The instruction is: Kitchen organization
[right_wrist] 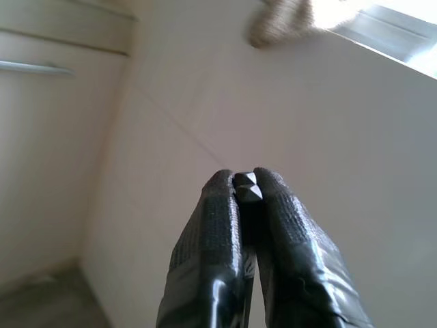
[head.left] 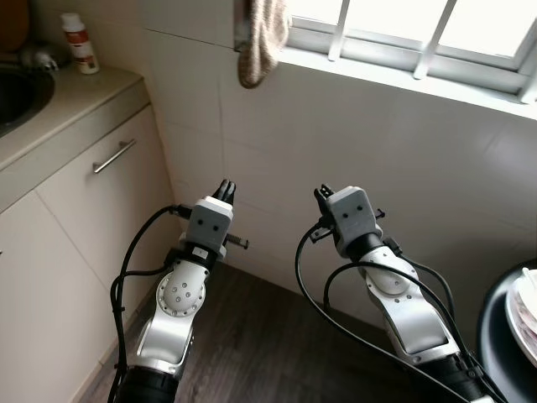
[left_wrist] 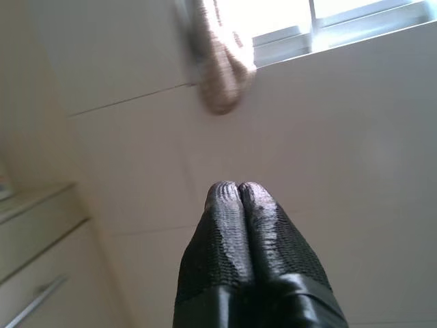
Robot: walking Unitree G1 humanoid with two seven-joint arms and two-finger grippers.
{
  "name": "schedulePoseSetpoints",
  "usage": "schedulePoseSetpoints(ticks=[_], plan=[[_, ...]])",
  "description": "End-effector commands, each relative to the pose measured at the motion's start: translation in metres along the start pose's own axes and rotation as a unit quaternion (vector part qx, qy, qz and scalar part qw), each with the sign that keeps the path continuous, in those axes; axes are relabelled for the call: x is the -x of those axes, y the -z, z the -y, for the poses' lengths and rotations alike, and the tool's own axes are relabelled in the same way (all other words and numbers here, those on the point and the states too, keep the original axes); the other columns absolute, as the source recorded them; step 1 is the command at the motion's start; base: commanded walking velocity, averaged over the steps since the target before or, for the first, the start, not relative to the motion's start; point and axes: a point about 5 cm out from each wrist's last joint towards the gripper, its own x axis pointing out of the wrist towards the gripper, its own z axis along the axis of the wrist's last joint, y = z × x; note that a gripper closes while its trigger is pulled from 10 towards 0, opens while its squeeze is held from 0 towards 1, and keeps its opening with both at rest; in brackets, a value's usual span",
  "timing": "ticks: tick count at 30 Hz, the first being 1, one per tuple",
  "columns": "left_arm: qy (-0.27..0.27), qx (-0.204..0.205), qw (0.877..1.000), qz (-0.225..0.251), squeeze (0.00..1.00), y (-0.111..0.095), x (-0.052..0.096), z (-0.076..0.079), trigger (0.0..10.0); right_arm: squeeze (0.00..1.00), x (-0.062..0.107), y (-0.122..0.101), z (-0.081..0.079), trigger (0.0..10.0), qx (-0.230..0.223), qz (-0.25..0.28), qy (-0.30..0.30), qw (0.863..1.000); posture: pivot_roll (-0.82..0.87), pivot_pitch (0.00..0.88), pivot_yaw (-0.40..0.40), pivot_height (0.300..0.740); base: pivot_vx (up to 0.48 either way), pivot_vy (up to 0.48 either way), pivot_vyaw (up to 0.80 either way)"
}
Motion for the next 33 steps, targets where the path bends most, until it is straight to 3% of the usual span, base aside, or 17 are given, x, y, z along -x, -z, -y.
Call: schedulePoseSetpoints(ticks=[1,12,14,16,17,18,19,22,26,33], plan=[[0.002,0.0,1.0,0.005,0.0,-0.002,0.0,0.001,10.0,0.0,0.0,-0.004,0.0,10.0,-0.004,0.006,-0.004,1.0,-0.03,0.0,-0.086,0.74,0.0,0.0,0.8],[0.006,-0.007,1.0,0.009,0.0,-0.003,0.0,0.002,10.0,0.0,-0.002,-0.006,0.004,10.0,-0.006,0.009,0.002,1.0,-0.03,0.0,-0.087,0.74,0.0,0.0,0.8],[0.002,-0.005,1.0,0.012,0.0,-0.004,0.0,0.001,10.0,0.0,-0.003,-0.011,0.009,10.0,0.013,0.024,0.015,1.0,-0.03,0.0,-0.087,0.74,0.0,0.0,0.8],[-0.001,-0.001,1.0,0.019,0.0,-0.006,0.0,0.0,10.0,0.0,-0.005,-0.021,0.015,10.0,0.092,0.052,0.026,0.994,-0.03,0.0,-0.087,0.74,0.0,0.0,0.8],[-0.001,-0.001,1.0,0.021,0.0,-0.006,0.0,-0.001,10.0,0.0,-0.005,-0.027,0.016,10.0,0.153,0.07,0.03,0.985,-0.03,0.0,-0.087,0.74,0.0,0.0,0.8],[-0.001,-0.001,1.0,0.021,0.0,-0.006,0.0,-0.001,10.0,0.0,-0.005,-0.027,0.016,10.0,0.153,0.07,0.03,0.985,-0.03,0.0,-0.087,0.74,0.0,0.0,0.8],[-0.002,0.0,1.0,0.023,0.0,-0.007,0.0,0.0,10.0,0.0,-0.007,-0.036,0.016,10.0,0.227,0.102,0.033,0.968,-0.03,0.0,-0.087,0.74,0.0,0.0,0.8],[-0.002,0.002,1.0,0.025,0.0,-0.008,-0.001,0.001,10.0,0.0,-0.008,-0.042,0.018,10.0,0.248,0.118,0.045,0.96,-0.03,0.0,-0.088,0.74,0.0,0.0,0.8],[-0.01,-0.003,1.0,0.027,0.0,-0.008,-0.002,-0.003,10.0,0.0,-0.009,-0.047,0.005,10.0,0.299,0.148,0.018,0.943,-0.03,0.0,-0.089,0.74,0.0,0.0,0.8],[-0.024,-0.001,0.999,0.041,0.0,-0.012,-0.002,-0.007,10.0,0.0,-0.009,-0.05,-0.003,10.0,0.291,0.169,0.012,0.942,-0.03,0.0,-0.091,0.74,0.122,0.0,0.8]])
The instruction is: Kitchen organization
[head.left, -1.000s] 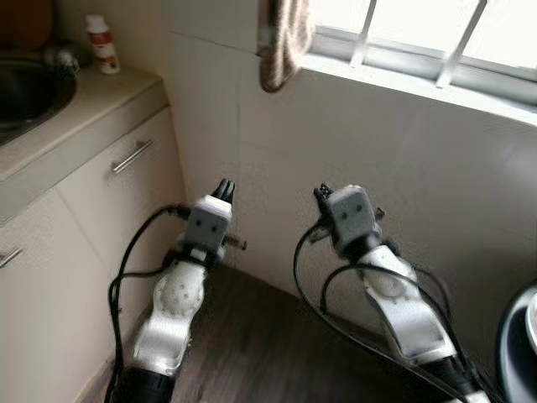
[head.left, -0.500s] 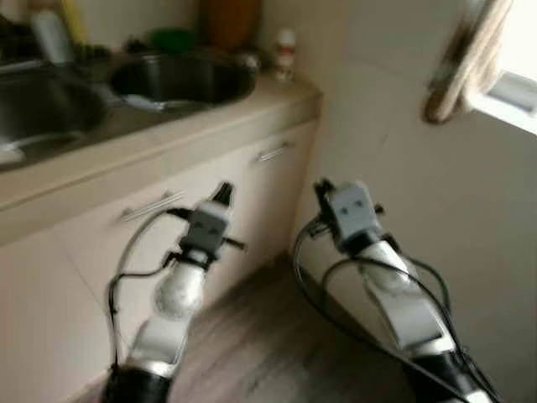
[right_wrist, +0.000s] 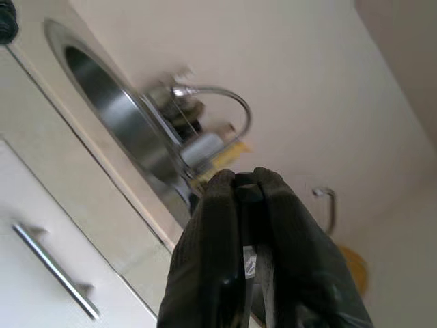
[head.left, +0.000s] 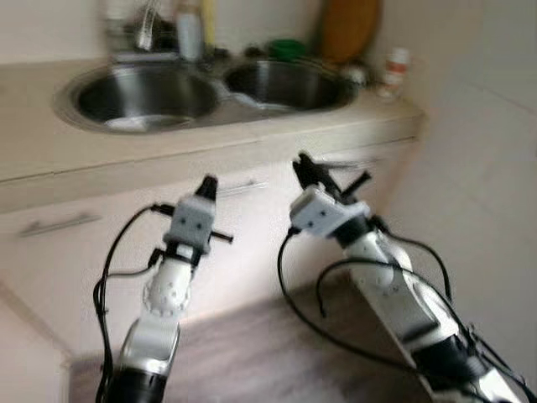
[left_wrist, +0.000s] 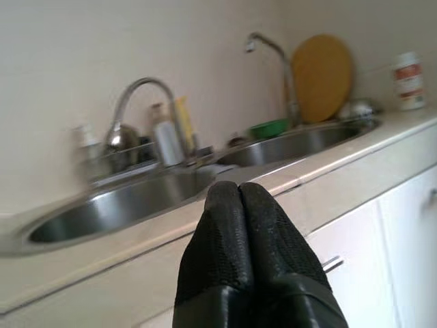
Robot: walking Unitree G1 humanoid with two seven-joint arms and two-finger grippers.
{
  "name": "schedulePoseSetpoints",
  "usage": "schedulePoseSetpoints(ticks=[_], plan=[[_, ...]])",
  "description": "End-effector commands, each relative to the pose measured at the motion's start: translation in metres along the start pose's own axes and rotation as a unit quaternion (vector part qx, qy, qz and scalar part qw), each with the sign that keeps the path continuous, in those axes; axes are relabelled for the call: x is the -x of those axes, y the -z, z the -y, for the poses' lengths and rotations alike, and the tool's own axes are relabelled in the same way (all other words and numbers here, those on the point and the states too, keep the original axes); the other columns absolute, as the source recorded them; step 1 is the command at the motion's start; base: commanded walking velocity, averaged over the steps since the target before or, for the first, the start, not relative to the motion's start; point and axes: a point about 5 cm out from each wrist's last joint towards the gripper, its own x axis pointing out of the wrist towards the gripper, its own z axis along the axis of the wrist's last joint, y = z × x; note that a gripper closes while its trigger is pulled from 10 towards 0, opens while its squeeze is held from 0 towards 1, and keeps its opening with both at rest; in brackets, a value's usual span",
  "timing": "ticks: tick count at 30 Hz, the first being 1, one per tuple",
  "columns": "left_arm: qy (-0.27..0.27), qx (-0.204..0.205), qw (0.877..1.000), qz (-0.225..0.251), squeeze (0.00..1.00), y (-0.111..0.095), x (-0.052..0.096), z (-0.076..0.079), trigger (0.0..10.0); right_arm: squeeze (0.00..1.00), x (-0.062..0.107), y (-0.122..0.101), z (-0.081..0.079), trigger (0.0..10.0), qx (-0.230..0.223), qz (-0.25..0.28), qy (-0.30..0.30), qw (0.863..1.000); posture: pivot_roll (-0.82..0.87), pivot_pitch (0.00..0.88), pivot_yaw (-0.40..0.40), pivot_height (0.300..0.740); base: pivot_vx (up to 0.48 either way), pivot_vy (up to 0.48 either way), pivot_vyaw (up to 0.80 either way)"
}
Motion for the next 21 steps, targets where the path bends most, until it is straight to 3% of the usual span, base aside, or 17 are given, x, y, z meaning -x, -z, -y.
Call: schedulePoseSetpoints(ticks=[1,7,14,21], plan=[[0.003,0.003,1.0,0.025,0.0,-0.01,-0.004,0.002,10.0,0.0,-0.003,-0.005,0.006,10.0,0.008,0.014,0.015,1.0,-0.02,0.0,-0.091,0.74,0.469,0.0,0.8],[-0.003,0.001,0.999,0.033,0.0,-0.013,-0.005,0.0,10.0,0.0,-0.011,-0.01,0.017,10.0,-0.02,0.036,0.054,0.998,-0.03,0.0,-0.092,0.74,0.48,0.0,0.78],[-0.006,-0.001,0.999,0.039,0.0,-0.015,-0.005,-0.001,10.0,0.0,-0.019,-0.021,0.058,10.0,0.06,0.081,0.175,0.979,-0.02,0.0,-0.094,0.74,0.48,0.0,0.0],[-0.004,-0.001,0.999,0.04,0.0,-0.015,-0.006,0.001,10.0,0.0,-0.022,-0.021,0.049,10.0,0.029,0.087,0.159,0.983,-0.02,0.0,-0.092,0.74,0.48,0.0,0.0]])
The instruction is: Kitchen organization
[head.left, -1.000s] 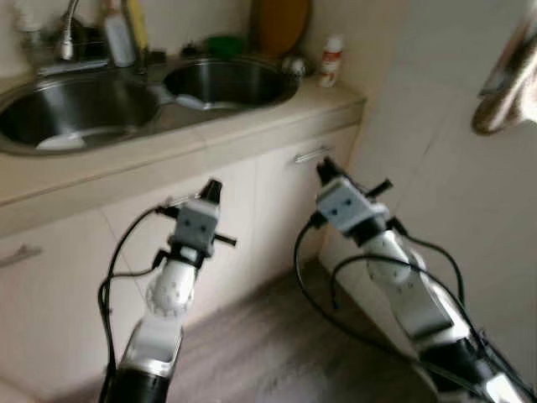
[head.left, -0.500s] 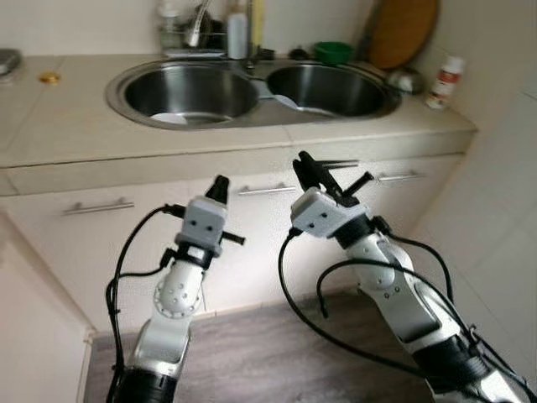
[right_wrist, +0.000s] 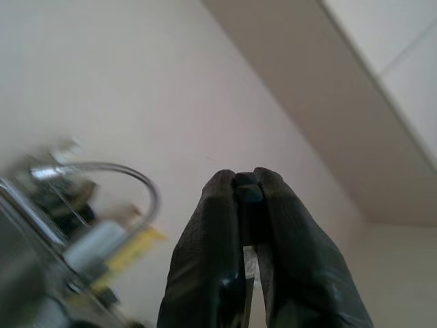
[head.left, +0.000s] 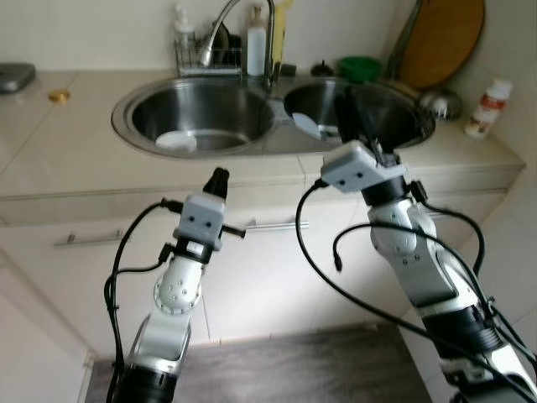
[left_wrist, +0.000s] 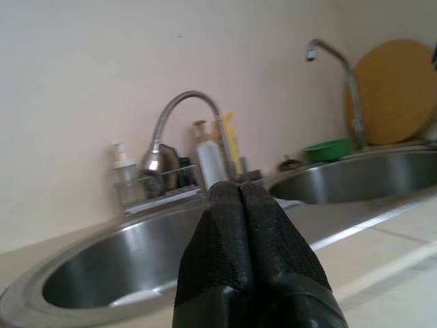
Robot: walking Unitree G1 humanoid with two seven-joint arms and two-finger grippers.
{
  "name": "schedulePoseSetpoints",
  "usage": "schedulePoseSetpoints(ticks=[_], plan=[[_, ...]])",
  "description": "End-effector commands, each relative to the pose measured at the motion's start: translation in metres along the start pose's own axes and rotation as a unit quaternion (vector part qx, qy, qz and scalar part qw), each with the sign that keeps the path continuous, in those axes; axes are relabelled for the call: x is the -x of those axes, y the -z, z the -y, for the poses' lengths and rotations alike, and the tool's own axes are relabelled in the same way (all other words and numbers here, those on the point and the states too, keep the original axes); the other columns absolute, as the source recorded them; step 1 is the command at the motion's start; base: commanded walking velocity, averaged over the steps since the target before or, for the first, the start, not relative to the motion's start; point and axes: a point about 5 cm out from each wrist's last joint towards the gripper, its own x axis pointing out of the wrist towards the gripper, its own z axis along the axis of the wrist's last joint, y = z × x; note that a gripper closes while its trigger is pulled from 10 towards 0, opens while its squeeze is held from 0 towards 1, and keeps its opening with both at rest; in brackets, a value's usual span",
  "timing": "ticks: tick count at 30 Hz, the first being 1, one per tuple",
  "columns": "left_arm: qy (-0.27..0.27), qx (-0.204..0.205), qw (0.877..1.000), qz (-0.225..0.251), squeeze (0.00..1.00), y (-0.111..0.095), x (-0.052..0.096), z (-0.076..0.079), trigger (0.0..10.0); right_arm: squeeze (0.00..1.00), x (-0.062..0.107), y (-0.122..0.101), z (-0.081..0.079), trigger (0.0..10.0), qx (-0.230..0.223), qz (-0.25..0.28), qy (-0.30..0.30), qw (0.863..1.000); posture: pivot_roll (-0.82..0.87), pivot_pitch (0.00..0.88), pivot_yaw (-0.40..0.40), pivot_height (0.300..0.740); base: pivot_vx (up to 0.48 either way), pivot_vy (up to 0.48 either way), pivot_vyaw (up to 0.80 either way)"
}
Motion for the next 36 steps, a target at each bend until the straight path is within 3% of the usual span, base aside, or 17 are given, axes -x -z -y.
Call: schedulePoseSetpoints(ticks=[1,8,12,15,21,26,30,33,34,35,36], plan=[[-0.003,-0.003,1.0,0.005,0.0,-0.002,-0.001,-0.002,10.0,0.0,-0.001,-0.005,-0.004,10.0,-0.015,0.011,-0.002,1.0,-0.02,0.0,-0.091,0.74,0.48,0.0,0.0],[-0.001,-0.003,1.0,0.003,0.0,-0.002,-0.001,-0.002,10.0,0.0,0.001,-0.002,-0.008,10.0,-0.037,-0.007,-0.003,0.999,-0.02,0.0,-0.092,0.74,0.427,0.0,0.0],[-0.001,-0.003,1.0,0.002,0.0,-0.001,-0.002,-0.001,10.0,0.0,0.001,0.001,-0.008,10.0,-0.046,-0.015,-0.001,0.999,-0.02,0.0,-0.093,0.74,0.0,0.0,0.0],[-0.001,-0.002,1.0,0.001,0.0,-0.001,-0.002,0.0,10.0,0.0,0.0,0.012,-0.008,10.0,-0.097,-0.058,0.007,0.994,-0.01,0.0,-0.095,0.74,0.0,0.0,0.0],[-0.003,-0.004,1.0,0.0,0.0,-0.001,-0.002,-0.001,10.0,0.0,-0.002,0.024,-0.01,10.0,-0.156,-0.104,0.004,0.982,-0.01,0.0,-0.094,0.74,0.0,0.0,0.0],[-0.004,-0.005,1.0,0.001,0.0,-0.001,-0.002,0.0,10.0,0.0,-0.006,0.042,-0.014,10.0,-0.2,-0.147,0.0,0.969,-0.01,0.0,-0.094,0.74,0.0,0.0,0.0],[-0.002,-0.005,1.0,0.001,0.0,-0.001,-0.002,0.0,10.0,0.0,-0.006,0.066,-0.028,10.0,-0.253,-0.223,-0.023,0.941,0.0,0.0,-0.097,0.74,0.0,0.0,0.0],[-0.002,-0.006,1.0,0.0,0.0,-0.002,-0.002,0.0,10.0,0.0,-0.004,0.073,-0.034,10.0,-0.278,-0.251,-0.026,0.927,0.0,0.0,-0.101,0.74,0.0,0.0,0.0],[-0.003,-0.006,1.0,0.0,0.0,-0.001,-0.002,0.0,10.0,0.44,-0.003,0.076,-0.037,10.0,-0.282,-0.264,-0.033,0.922,0.0,0.0,-0.101,0.74,0.0,0.0,0.0],[-0.004,-0.007,1.0,0.0,0.0,-0.001,-0.002,-0.001,10.0,0.58,-0.002,0.078,-0.04,10.0,-0.285,-0.276,-0.04,0.917,0.01,0.0,-0.103,0.74,0.0,0.0,0.0],[-0.005,-0.008,1.0,-0.002,0.0,-0.001,-0.002,-0.001,10.0,1.0,0.001,0.08,-0.046,10.0,-0.289,-0.291,-0.054,0.911,0.01,0.0,-0.103,0.74,0.0,0.0,0.0]])
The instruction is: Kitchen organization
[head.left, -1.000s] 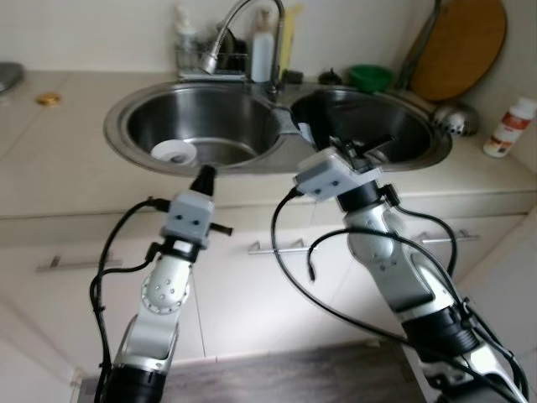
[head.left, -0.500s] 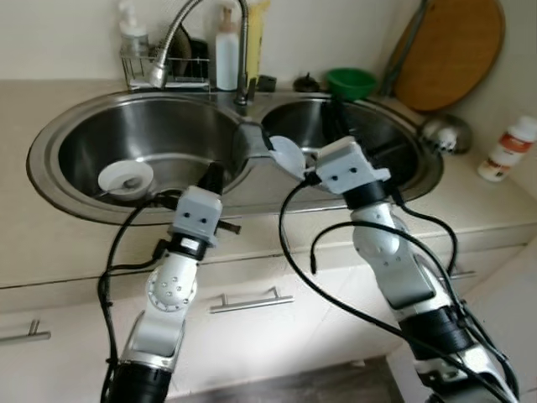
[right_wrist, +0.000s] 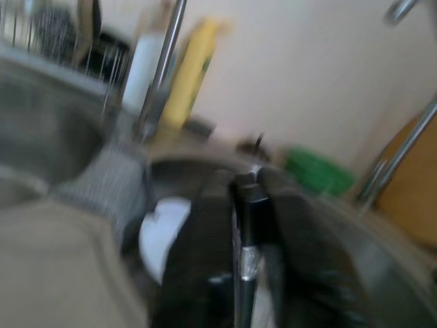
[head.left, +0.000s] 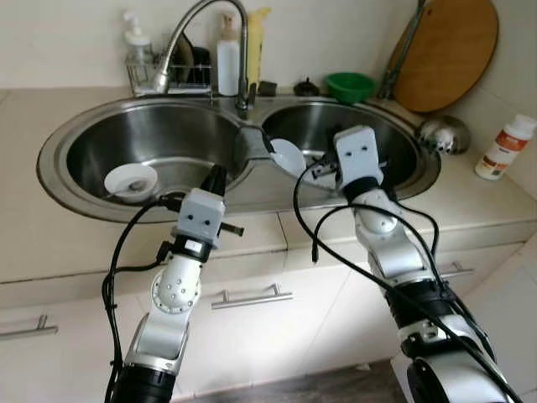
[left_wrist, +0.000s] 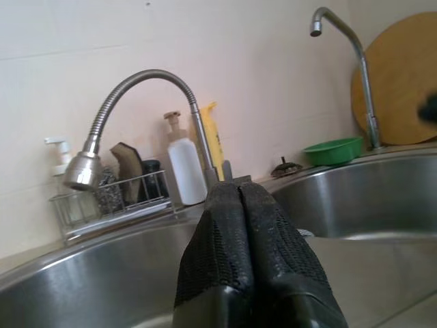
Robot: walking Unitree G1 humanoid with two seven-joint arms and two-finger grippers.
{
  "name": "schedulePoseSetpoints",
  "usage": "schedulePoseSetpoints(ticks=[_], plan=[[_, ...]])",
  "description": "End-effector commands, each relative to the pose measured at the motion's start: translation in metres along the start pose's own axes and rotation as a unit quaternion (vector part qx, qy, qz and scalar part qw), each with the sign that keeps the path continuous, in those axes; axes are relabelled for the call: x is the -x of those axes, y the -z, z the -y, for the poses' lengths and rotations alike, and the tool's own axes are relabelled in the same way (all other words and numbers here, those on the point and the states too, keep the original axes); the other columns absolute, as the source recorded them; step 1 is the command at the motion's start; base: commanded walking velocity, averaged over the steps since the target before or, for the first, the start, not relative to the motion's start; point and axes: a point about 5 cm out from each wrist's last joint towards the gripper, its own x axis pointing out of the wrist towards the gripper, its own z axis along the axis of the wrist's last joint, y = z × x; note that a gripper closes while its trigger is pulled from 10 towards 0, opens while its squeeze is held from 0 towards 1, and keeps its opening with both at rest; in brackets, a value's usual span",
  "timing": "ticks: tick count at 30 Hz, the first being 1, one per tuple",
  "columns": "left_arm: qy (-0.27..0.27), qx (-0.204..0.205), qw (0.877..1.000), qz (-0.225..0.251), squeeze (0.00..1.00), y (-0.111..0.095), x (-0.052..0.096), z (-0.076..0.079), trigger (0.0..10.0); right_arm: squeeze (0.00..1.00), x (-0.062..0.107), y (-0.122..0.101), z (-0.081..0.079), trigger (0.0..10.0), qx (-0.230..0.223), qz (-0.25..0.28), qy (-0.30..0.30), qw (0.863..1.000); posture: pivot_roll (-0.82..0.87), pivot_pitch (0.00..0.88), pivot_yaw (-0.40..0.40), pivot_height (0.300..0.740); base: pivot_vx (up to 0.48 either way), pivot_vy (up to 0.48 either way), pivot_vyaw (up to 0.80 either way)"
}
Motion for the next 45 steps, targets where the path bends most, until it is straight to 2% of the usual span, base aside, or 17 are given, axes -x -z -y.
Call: schedulePoseSetpoints(ticks=[1,7,13,15,16,20,22,23,32,45], plan=[[0.001,-0.001,1.0,0.0,0.0,-0.001,-0.001,0.001,10.0,1.0,-0.003,0.002,0.001,10.0,-0.015,-0.02,-0.004,1.0,0.01,0.0,-0.103,0.74,0.0,0.0,0.0],[0.002,-0.001,1.0,-0.002,0.0,-0.001,0.0,0.002,10.0,1.0,-0.002,0.005,-0.001,10.0,-0.008,-0.022,-0.01,1.0,0.0,0.0,-0.103,0.74,0.0,0.0,0.0],[0.005,0.002,1.0,-0.003,0.0,-0.001,0.0,0.003,10.0,1.0,-0.002,-0.008,0.003,10.0,-0.012,0.019,-0.005,1.0,0.0,0.0,-0.1,0.74,0.0,0.0,0.0],[0.005,0.003,1.0,-0.003,0.0,-0.001,0.0,0.004,10.0,1.0,-0.001,-0.02,0.006,10.0,-0.033,0.049,0.005,0.998,-0.01,0.0,-0.099,0.74,0.0,0.0,0.0],[0.005,0.003,1.0,-0.003,0.0,-0.001,0.0,0.004,10.0,1.0,-0.001,-0.02,0.006,10.0,-0.033,0.049,0.005,0.998,-0.01,0.0,-0.099,0.74,0.0,0.0,0.0],[0.003,0.009,1.0,-0.005,0.0,0.0,0.0,0.004,10.0,1.0,0.005,-0.033,0.009,10.0,-0.083,0.073,0.029,0.993,-0.01,0.0,-0.1,0.74,0.0,0.0,0.0],[0.003,0.01,1.0,-0.006,0.0,0.0,0.0,0.004,10.0,1.0,0.006,-0.034,0.009,10.0,-0.08,0.076,0.035,0.993,-0.01,0.0,-0.1,0.74,0.0,0.0,0.0],[0.004,0.012,1.0,-0.006,0.0,0.0,0.0,0.004,10.0,0.0,0.009,-0.033,0.011,10.0,-0.072,0.076,0.044,0.993,-0.01,0.0,-0.1,0.74,0.0,0.0,0.0],[0.004,0.014,1.0,-0.004,0.0,-0.002,-0.001,0.002,10.0,0.0,0.033,-0.017,0.012,10.0,-0.067,0.051,0.059,0.995,-0.02,0.0,-0.093,0.74,0.0,0.0,0.0],[0.012,0.007,1.0,0.01,0.0,-0.006,-0.003,0.002,10.0,0.0,0.042,-0.014,0.011,10.0,-0.06,0.046,0.061,0.995,-0.01,0.0,-0.09,0.74,0.0,0.417,0.0]])
